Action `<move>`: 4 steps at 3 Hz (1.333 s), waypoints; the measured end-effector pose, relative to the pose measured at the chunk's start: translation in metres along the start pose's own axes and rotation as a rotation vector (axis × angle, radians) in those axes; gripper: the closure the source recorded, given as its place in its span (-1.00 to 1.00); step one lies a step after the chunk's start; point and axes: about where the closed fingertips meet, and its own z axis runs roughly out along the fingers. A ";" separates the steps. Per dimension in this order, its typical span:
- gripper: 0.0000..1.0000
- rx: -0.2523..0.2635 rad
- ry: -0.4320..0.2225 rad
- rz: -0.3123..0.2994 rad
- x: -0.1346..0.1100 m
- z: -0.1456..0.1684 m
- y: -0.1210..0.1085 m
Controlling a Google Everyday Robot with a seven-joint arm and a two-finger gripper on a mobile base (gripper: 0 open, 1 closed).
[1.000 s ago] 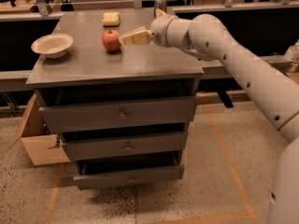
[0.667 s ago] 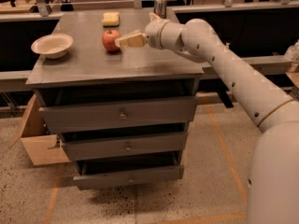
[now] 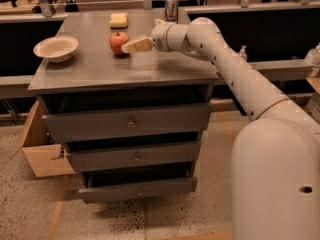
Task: Pick apple
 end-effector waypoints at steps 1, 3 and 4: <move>-1.00 -0.031 0.050 0.030 0.008 0.016 0.001; -1.00 -0.123 0.100 0.043 0.015 0.047 0.020; -1.00 -0.149 0.106 0.032 0.014 0.062 0.026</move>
Offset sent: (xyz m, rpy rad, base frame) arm 0.0238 0.0417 -0.0227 -0.0635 0.1433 0.1080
